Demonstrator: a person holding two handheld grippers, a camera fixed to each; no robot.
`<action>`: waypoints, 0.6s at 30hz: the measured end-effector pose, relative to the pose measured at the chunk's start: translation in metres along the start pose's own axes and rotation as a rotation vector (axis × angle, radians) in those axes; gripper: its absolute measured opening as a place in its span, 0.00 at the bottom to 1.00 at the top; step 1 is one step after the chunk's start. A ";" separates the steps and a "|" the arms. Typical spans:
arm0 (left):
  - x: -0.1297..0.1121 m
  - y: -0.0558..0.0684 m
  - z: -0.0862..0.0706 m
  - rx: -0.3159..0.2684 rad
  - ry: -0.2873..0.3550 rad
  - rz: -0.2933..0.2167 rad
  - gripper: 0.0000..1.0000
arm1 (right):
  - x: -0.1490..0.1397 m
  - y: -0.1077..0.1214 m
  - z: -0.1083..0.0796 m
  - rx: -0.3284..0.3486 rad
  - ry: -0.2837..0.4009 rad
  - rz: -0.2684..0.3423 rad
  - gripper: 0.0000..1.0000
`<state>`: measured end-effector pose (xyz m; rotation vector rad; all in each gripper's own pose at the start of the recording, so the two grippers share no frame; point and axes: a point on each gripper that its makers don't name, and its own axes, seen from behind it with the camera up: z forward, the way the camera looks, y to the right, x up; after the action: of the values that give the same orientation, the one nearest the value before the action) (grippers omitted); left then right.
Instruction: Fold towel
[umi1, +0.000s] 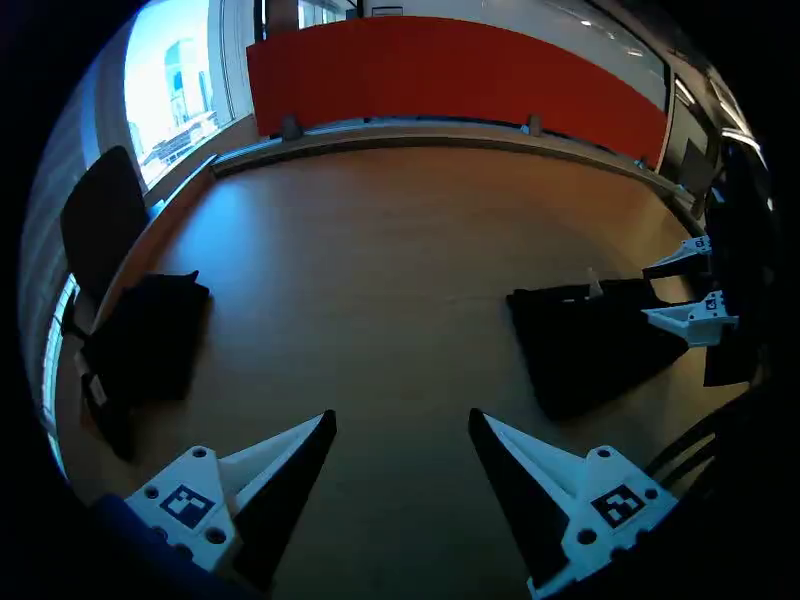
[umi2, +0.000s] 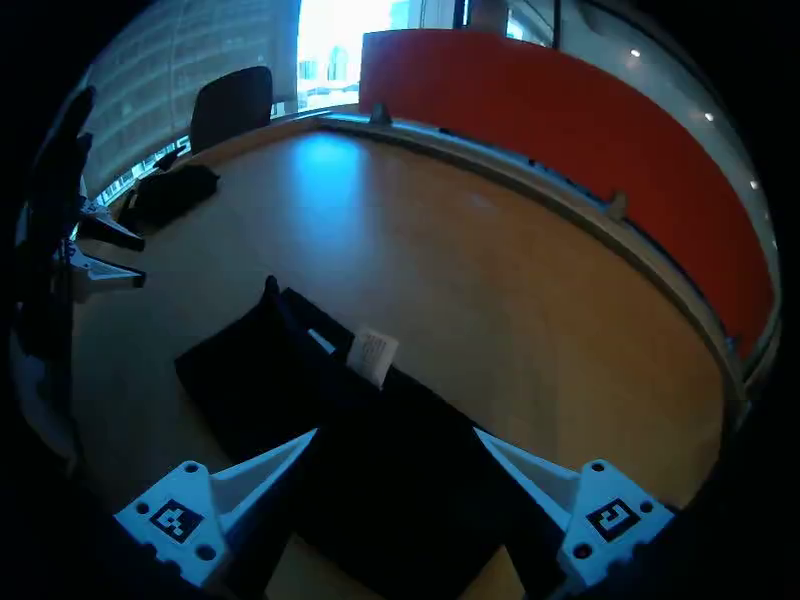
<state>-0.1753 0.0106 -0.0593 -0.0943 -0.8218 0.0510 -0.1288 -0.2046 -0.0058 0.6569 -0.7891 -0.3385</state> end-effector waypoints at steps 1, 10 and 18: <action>-0.001 -0.001 0.000 0.000 -0.001 -0.001 0.99 | 0.000 0.000 0.001 0.000 -0.002 -0.002 1.00; -0.003 -0.005 0.000 0.004 -0.003 0.002 0.98 | -0.001 -0.001 0.008 0.002 -0.018 -0.009 1.00; -0.004 -0.005 0.001 0.002 -0.005 0.001 0.99 | -0.005 0.002 0.014 -0.003 -0.030 -0.007 1.00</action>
<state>-0.1787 0.0053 -0.0604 -0.0923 -0.8268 0.0527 -0.1422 -0.2063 -0.0001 0.6534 -0.8151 -0.3562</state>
